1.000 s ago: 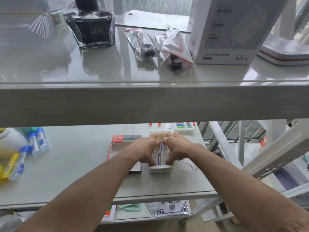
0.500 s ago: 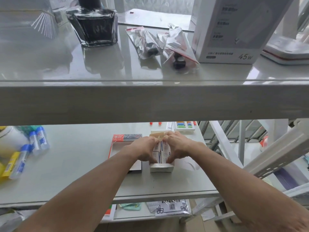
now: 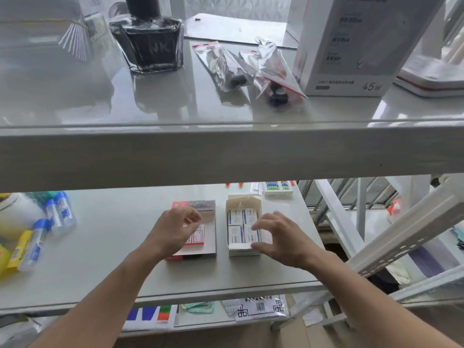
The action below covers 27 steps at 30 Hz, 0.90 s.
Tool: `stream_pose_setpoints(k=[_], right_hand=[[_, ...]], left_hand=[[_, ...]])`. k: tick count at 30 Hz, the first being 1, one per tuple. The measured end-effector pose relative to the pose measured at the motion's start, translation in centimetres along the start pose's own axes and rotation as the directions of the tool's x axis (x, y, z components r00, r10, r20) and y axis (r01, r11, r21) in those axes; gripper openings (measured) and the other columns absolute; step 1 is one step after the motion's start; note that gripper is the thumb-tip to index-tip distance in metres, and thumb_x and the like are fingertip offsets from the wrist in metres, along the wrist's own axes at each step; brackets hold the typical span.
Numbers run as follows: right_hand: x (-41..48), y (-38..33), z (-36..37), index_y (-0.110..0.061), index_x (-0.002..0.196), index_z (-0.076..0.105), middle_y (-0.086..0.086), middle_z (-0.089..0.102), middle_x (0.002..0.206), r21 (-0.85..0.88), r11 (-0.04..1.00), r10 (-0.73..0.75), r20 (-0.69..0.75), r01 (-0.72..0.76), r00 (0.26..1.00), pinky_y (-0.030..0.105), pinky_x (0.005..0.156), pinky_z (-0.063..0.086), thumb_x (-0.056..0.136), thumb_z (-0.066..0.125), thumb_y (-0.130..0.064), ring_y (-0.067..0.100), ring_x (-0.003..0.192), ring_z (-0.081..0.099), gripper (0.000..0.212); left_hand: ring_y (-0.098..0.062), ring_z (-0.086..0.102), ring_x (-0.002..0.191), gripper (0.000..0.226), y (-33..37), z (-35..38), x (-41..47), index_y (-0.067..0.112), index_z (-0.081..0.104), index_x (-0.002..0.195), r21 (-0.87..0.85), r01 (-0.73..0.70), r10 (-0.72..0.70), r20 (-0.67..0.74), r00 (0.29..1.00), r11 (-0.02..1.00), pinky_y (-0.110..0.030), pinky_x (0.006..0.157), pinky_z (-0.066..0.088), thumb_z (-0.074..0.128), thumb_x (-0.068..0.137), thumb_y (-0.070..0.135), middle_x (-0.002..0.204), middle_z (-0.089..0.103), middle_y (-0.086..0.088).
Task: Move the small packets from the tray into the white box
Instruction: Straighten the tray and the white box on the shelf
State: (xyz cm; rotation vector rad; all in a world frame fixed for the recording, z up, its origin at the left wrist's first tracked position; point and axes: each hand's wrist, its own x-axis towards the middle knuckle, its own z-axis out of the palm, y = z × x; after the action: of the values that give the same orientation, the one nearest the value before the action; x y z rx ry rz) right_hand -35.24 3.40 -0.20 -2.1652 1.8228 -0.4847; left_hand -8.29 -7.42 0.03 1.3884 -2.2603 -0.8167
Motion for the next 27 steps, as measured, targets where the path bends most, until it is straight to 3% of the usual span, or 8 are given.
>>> stream_pose_setpoints(k=[2, 5, 8, 13, 18, 21, 24, 27], right_hand=[[-0.2, -0.4, 1.0, -0.020, 0.118, 0.070, -0.005, 0.069, 0.117, -0.058, 0.998, -0.031, 0.005, 0.031, 1.000, 0.030, 0.086, 0.048, 0.087, 0.073, -0.038, 0.015, 0.097, 0.052, 0.036], [-0.2, -0.5, 1.8, -0.021, 0.102, 0.076, -0.003, 0.071, 0.107, -0.104, 0.994, -0.036, 0.044, 0.041, 0.998, 0.039, 0.083, 0.050, 0.095, 0.064, -0.033, 0.017, 0.091, 0.051, 0.018], [-0.3, -0.5, 2.2, -0.018, 0.093, 0.075, -0.001, 0.070, 0.098, -0.161, 0.987, -0.008, 0.105, 0.025, 0.994, 0.041, 0.080, 0.050, 0.097, 0.060, -0.031, 0.019, 0.086, 0.050, 0.021], [0.0, -1.6, 1.2, -0.020, 0.119, 0.071, -0.003, 0.065, 0.119, -0.079, 0.996, 0.043, 0.078, -0.037, 0.996, 0.033, 0.093, 0.049, 0.094, 0.066, -0.035, 0.016, 0.103, 0.051, 0.029], [0.9, -2.7, 1.0, -0.016, 0.119, 0.070, 0.001, 0.067, 0.120, -0.047, 0.995, 0.082, -0.043, -0.084, 0.996, 0.028, 0.088, 0.046, 0.093, 0.069, -0.027, 0.018, 0.104, 0.054, 0.028], [0.2, -2.6, 0.8, -0.015, 0.114, 0.071, 0.002, 0.068, 0.114, 0.029, 0.987, 0.163, -0.158, -0.160, 0.974, 0.026, 0.085, 0.049, 0.093, 0.069, -0.020, 0.013, 0.097, 0.056, 0.022], [-3.3, -2.5, 0.7, -0.014, 0.104, 0.073, -0.002, 0.069, 0.100, 0.128, 0.962, 0.269, -0.313, -0.240, 0.911, 0.010, 0.071, 0.038, 0.089, 0.072, -0.010, -0.002, 0.077, 0.051, 0.015], [-8.9, -3.3, 1.9, -0.016, 0.095, 0.073, -0.010, 0.066, 0.085, 0.248, 0.917, 0.391, -0.406, -0.312, 0.826, 0.010, 0.063, 0.043, 0.084, 0.075, 0.001, 0.003, 0.072, 0.056, 0.020]], left_hand=[[-0.003, 0.066, 0.083, 0.008, -1.2, 0.0, -1.0, 0.019, 0.074, 0.091, 0.004, 0.019, -0.019, -0.026, 0.999, 1.000, -0.033, 0.083, 0.055, 0.070, 0.086, 0.014, 0.086, 0.072, 0.010], [-0.003, 0.066, 0.083, 0.008, -2.2, 0.3, -1.7, 0.018, 0.074, 0.092, 0.001, 0.003, -0.003, -0.036, 0.999, 1.000, -0.032, 0.082, 0.055, 0.070, 0.086, 0.015, 0.087, 0.074, 0.009], [-0.007, 0.067, 0.083, 0.010, -2.8, 0.3, -2.1, 0.018, 0.075, 0.095, 0.017, -0.021, 0.021, -0.054, 0.998, 1.000, -0.031, 0.082, 0.055, 0.070, 0.087, 0.013, 0.091, 0.074, 0.006], [-0.016, 0.063, 0.097, 0.019, -4.4, -0.7, -2.1, 0.020, 0.071, 0.101, 0.140, -0.014, 0.022, -0.058, 0.998, 0.990, -0.030, 0.086, 0.050, 0.073, 0.083, 0.016, 0.100, 0.072, 0.003], [-0.021, 0.056, 0.111, 0.043, -4.6, -0.9, -1.0, 0.019, 0.068, 0.117, 0.278, -0.064, 0.052, 0.051, 0.997, 0.958, -0.036, 0.097, 0.047, 0.079, 0.076, 0.026, 0.116, 0.071, 0.001], [-0.020, 0.057, 0.109, 0.039, -4.3, -0.9, -0.6, 0.018, 0.068, 0.116, 0.198, -0.085, 0.086, 0.002, 0.996, 0.977, -0.034, 0.095, 0.047, 0.077, 0.079, 0.026, 0.116, 0.071, 0.002], [-0.015, 0.061, 0.100, 0.031, -4.7, -1.3, -2.7, 0.020, 0.069, 0.110, 0.081, -0.106, 0.112, -0.080, 0.990, 0.991, -0.032, 0.088, 0.050, 0.077, 0.080, 0.024, 0.108, 0.070, 0.005], [-0.005, 0.061, 0.090, 0.029, -6.2, -0.7, -6.7, 0.024, 0.068, 0.107, 0.014, -0.068, 0.070, -0.115, 0.991, 0.998, -0.031, 0.079, 0.054, 0.079, 0.080, 0.023, 0.104, 0.067, 0.010]])
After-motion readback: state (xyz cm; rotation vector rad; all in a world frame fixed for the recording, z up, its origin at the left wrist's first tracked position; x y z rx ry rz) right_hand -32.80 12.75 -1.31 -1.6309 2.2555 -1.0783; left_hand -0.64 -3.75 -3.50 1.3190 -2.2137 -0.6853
